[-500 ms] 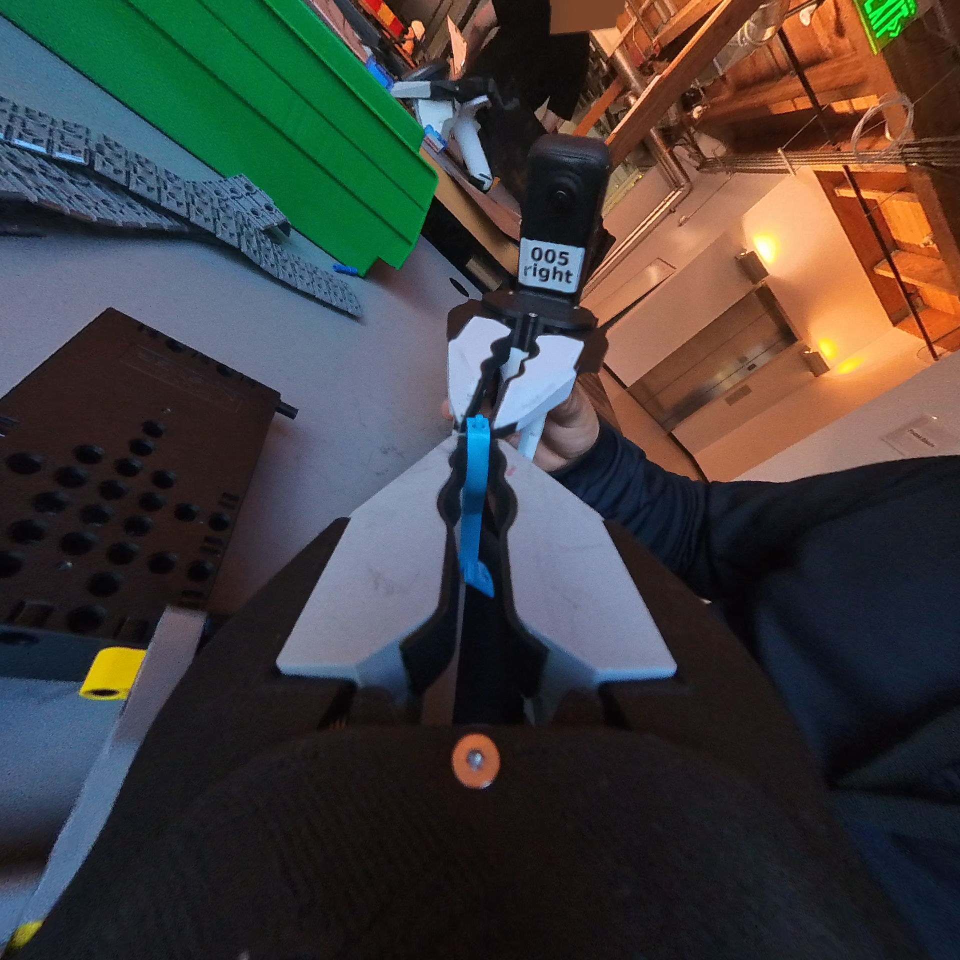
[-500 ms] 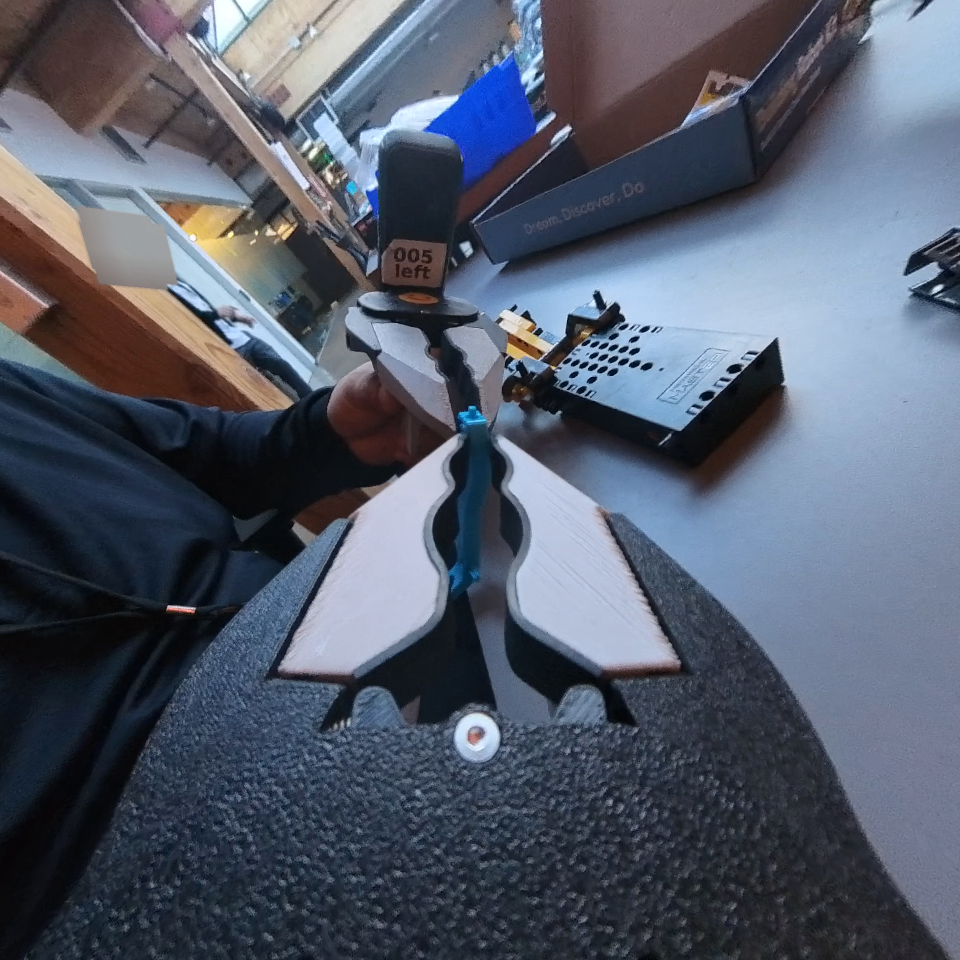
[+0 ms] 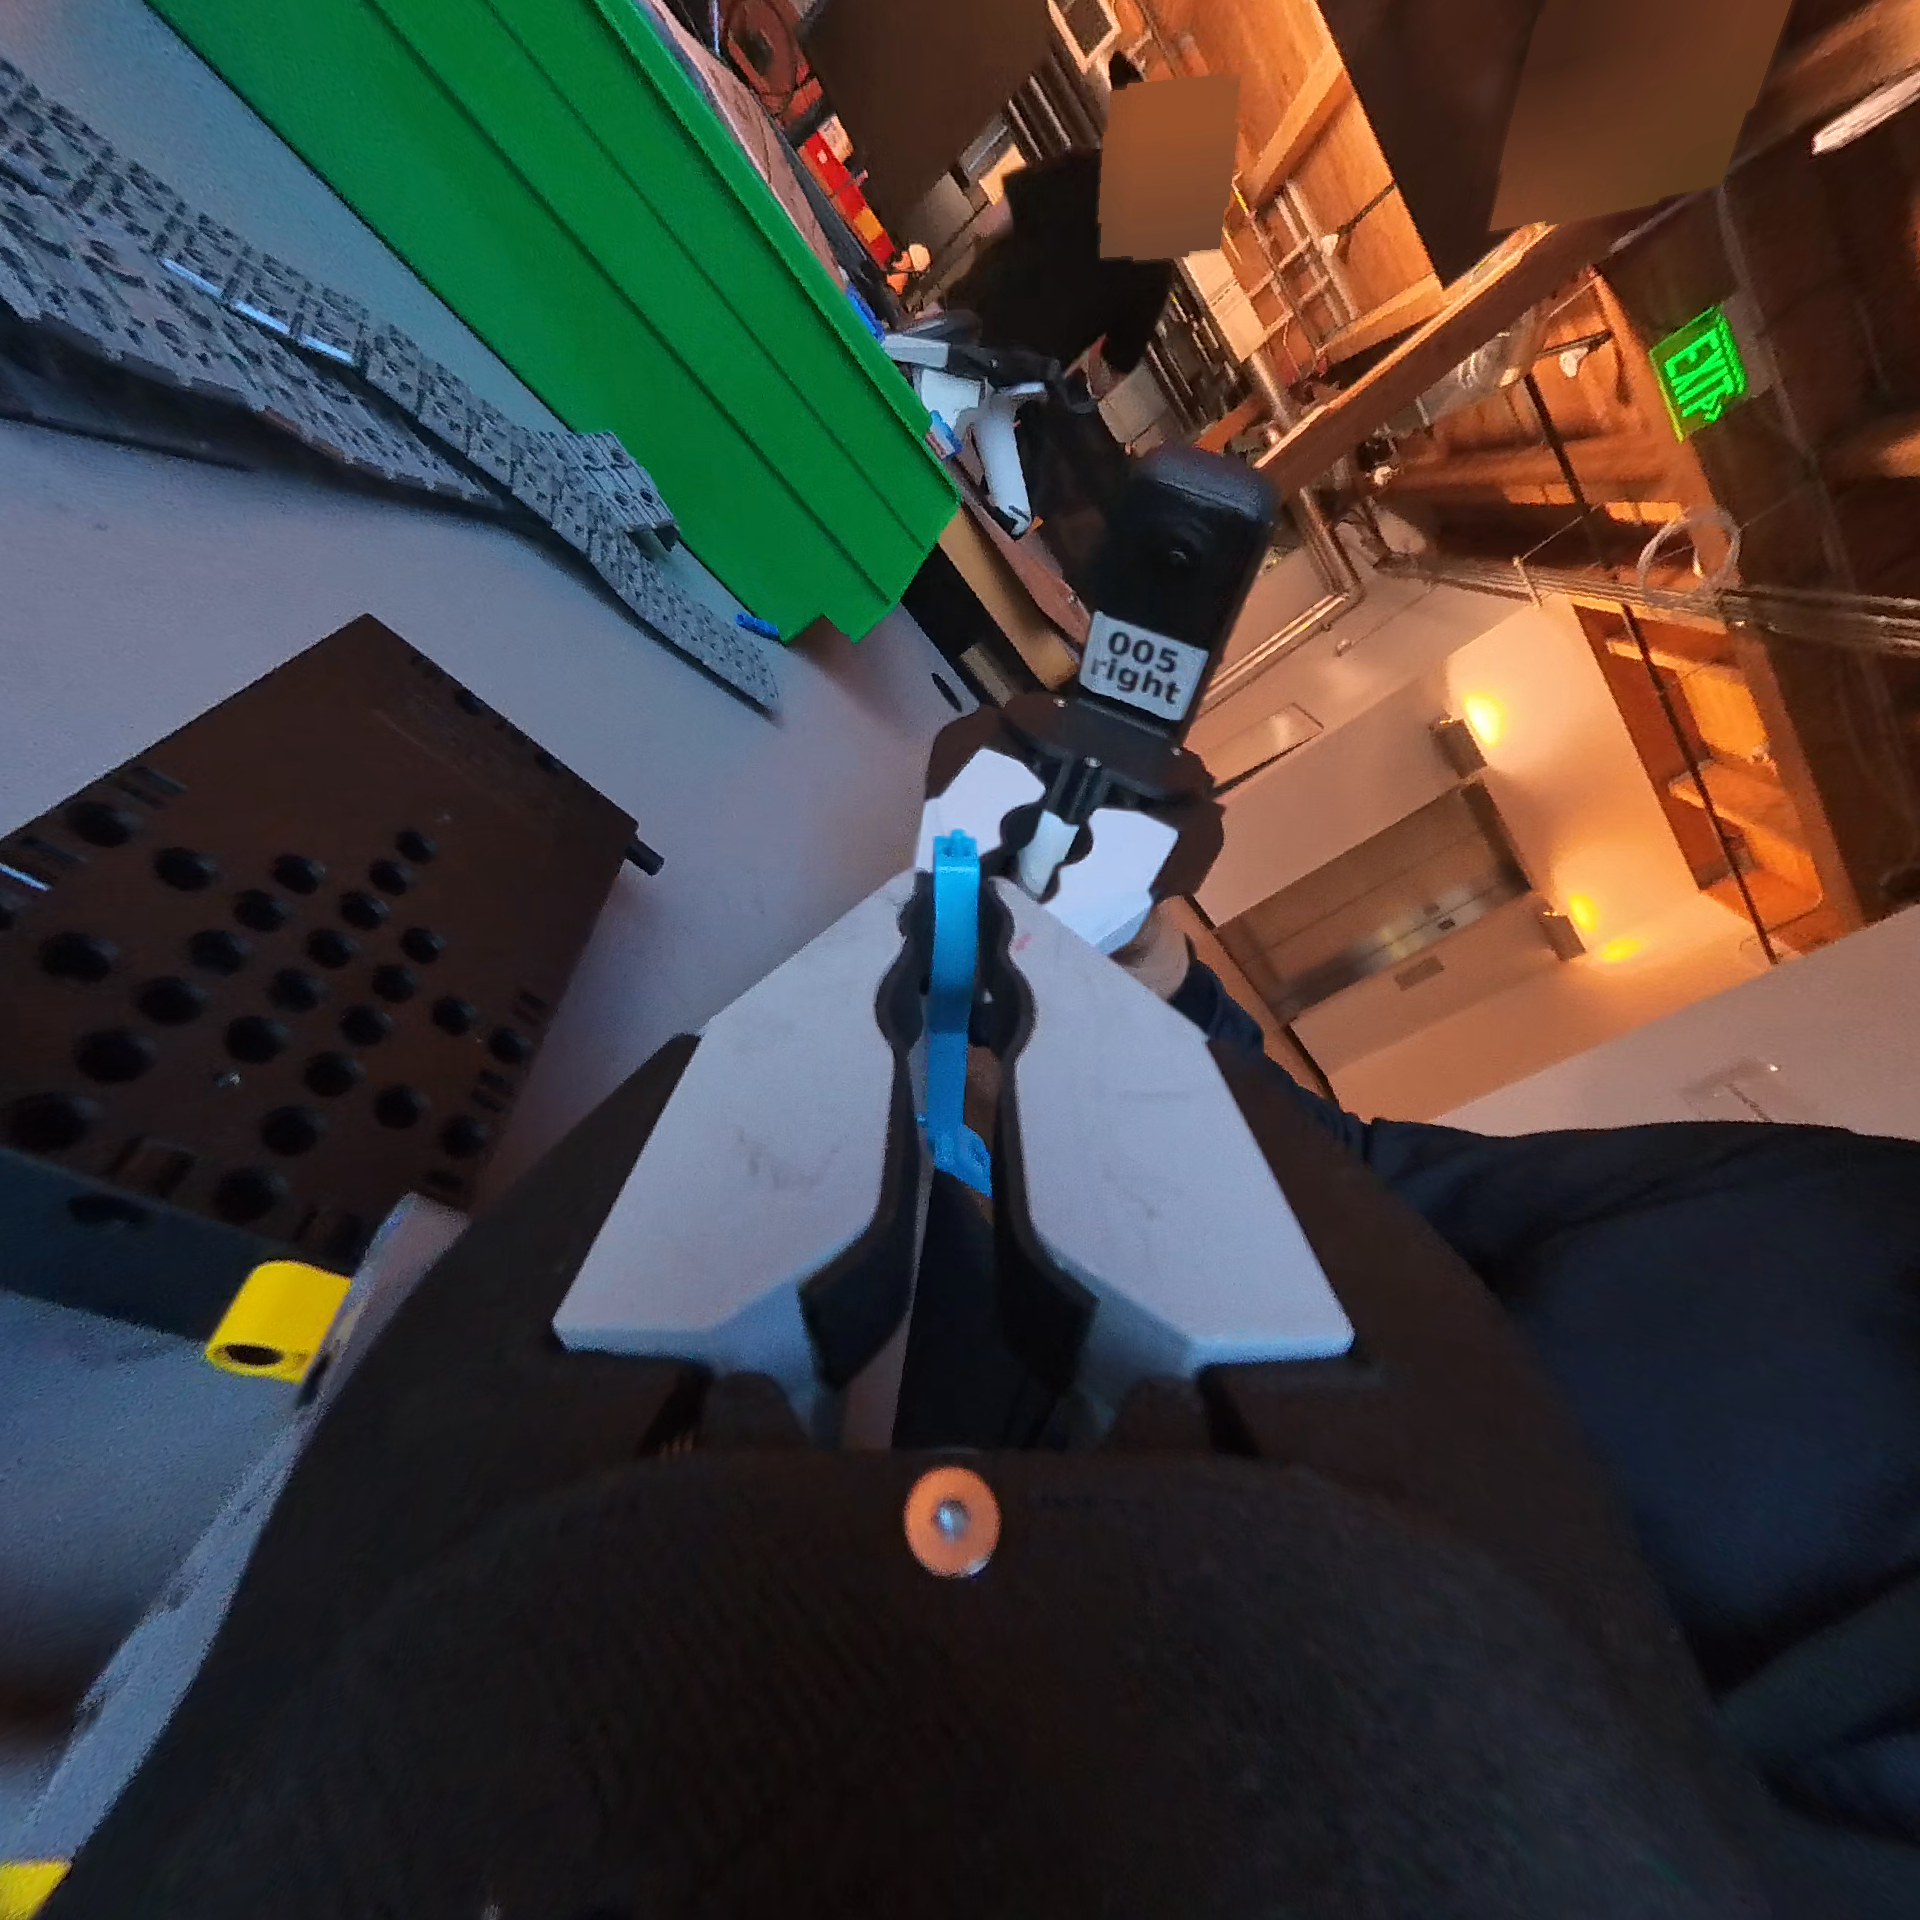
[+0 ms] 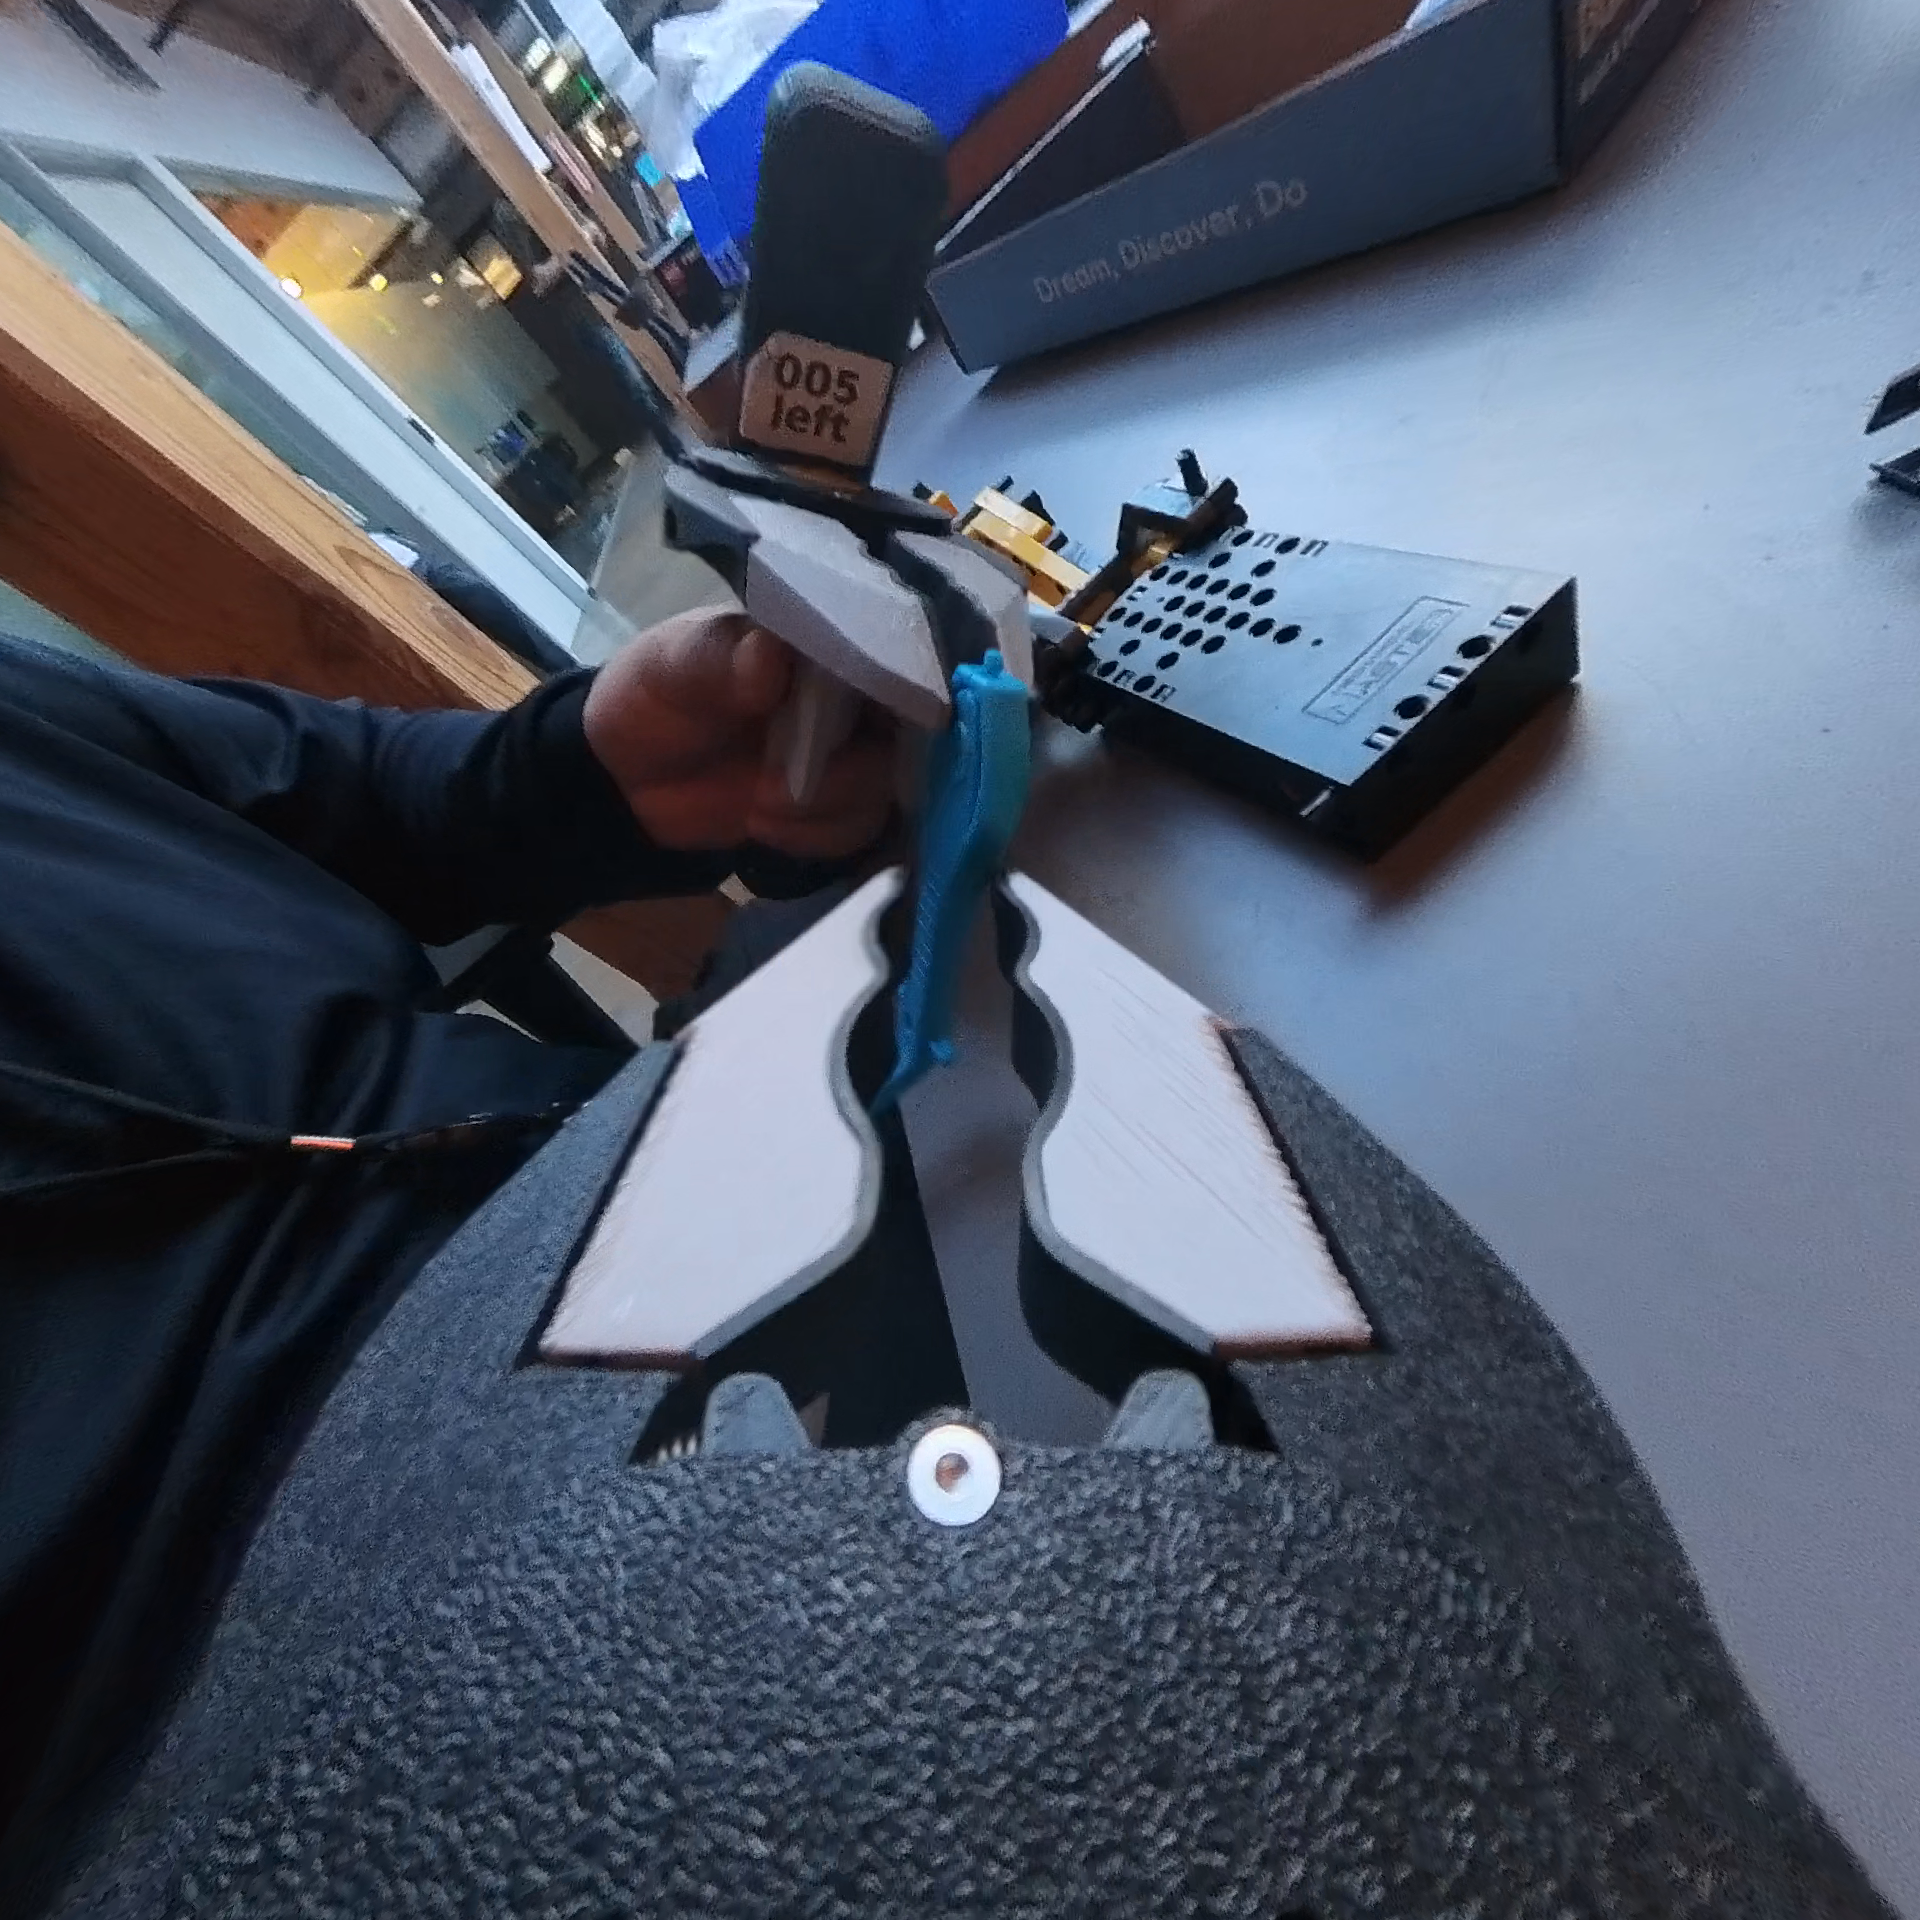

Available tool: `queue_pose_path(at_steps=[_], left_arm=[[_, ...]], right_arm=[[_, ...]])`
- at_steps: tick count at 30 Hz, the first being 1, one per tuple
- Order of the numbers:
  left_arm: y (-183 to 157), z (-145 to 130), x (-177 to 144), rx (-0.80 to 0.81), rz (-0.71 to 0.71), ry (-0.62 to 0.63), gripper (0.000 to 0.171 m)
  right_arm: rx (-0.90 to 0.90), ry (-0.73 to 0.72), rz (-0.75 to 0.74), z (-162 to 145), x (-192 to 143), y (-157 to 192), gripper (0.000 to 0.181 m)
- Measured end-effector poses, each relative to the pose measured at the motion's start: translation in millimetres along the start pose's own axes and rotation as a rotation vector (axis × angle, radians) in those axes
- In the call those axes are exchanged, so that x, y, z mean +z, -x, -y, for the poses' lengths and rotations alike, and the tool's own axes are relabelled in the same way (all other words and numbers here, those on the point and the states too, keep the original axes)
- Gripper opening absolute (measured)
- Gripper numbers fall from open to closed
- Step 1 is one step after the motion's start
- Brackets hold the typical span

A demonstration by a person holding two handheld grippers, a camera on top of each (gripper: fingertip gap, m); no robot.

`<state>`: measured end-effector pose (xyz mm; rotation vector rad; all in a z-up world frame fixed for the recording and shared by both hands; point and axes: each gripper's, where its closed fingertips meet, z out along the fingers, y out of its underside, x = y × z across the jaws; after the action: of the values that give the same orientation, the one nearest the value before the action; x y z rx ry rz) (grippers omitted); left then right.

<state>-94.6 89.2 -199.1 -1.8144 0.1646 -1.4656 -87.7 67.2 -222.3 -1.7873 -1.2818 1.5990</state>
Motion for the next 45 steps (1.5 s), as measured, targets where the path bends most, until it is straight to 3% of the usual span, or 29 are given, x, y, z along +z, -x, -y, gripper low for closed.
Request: queue_pose_path(at_steps=[7,11,14,17,21,27,32,35,39,45], left_arm=[[6,-2,1,-0.031,0.019,0.019,0.007],[-1,4,-1,-0.058,-0.024,-0.043,0.006],[-4,5,-1,-0.053,-0.032,-0.059,0.007],[-6,6,-1,-0.072,-0.046,-0.070,0.006],[-9,5,-2,-0.072,-0.051,-0.074,0.006],[1,-7,-10,0.138,0.111,0.075,0.009],[19,24,-30,0.562,0.356,0.208,0.042],[45,30,-29,0.761,0.481,0.419,0.068],[66,22,-19,0.838,0.472,0.616,0.079],[80,17,-14,0.803,0.445,0.714,0.087]], right_arm=[[0.121,0.002,0.001,-3,-1,-4,0.004],[0.110,-0.051,0.011,3,-4,0,0.004],[0.124,-0.064,0.076,6,-1,9,0.022],[0.118,-0.073,0.057,7,-1,6,0.007],[0.126,-0.078,0.071,7,-1,9,0.006],[0.219,-0.013,0.001,-9,-11,-3,0.004],[0.394,0.019,-0.042,-23,-19,-26,0.004],[0.484,0.037,-0.009,-23,-19,-29,0.004],[0.573,0.085,0.030,-24,-15,-32,0.004],[0.648,0.114,0.063,-21,-12,-38,0.004]])
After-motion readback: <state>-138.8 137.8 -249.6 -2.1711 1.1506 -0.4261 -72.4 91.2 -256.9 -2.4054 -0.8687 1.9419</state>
